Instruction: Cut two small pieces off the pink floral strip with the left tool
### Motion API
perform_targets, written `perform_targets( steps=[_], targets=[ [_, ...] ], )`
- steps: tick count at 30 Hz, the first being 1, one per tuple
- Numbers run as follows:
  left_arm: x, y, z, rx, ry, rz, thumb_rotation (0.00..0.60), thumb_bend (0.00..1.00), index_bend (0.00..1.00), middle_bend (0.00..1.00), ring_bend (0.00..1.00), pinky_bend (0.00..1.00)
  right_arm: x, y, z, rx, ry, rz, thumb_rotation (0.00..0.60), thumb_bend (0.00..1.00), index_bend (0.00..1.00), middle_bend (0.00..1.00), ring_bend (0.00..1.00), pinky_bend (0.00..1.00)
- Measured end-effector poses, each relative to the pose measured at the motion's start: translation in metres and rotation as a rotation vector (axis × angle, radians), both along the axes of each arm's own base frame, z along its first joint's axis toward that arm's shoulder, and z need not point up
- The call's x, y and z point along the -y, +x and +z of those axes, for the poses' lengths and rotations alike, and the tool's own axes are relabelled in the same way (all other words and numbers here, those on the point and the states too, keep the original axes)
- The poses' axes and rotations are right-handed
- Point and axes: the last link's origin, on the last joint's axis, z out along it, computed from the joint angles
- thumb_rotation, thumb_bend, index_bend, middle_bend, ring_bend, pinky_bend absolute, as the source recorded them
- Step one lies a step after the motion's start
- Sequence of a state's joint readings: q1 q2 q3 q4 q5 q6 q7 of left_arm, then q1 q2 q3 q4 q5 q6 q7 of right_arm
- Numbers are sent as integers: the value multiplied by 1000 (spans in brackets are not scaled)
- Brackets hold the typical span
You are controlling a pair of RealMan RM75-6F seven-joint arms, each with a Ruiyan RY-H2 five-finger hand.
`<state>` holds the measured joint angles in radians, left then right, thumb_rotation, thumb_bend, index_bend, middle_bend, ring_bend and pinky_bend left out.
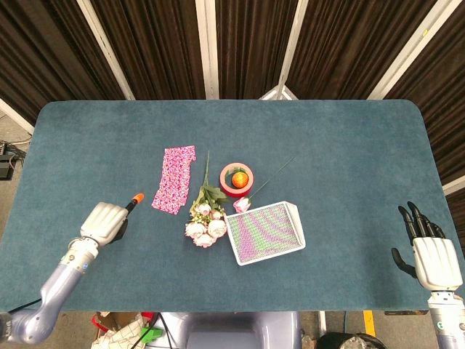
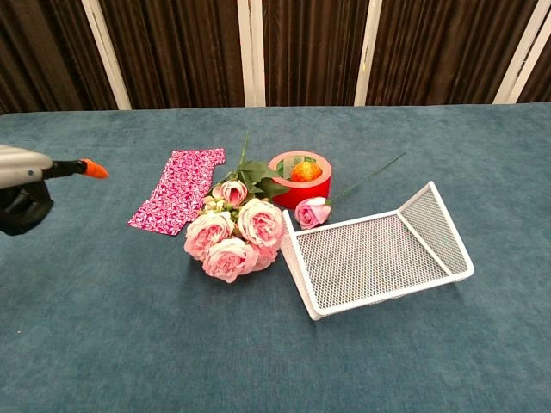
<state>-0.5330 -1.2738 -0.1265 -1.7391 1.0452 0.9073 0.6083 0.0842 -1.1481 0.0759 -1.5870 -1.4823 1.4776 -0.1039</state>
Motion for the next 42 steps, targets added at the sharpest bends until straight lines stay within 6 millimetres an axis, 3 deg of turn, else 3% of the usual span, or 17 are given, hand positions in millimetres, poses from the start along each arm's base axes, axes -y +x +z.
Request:
perform_targets(
  steps=[10,21,42],
  targets=[
    [-15,22,-38,-48,-89,47,600,931,0,781,676,651,0,-2,1,0,-4,-9,600,367,0,49,155,264],
    [-34,41,-60,-89,-93,91,600,930,0,778,677,652,1,-4,4,3,-12,-16,600,367,0,49,155,264],
    [-32,42,-66,-126,-134,122,600,933,0,778,677,652,-1,-3,4,8,-14,-9,600,367,0,50,155,264]
  ],
)
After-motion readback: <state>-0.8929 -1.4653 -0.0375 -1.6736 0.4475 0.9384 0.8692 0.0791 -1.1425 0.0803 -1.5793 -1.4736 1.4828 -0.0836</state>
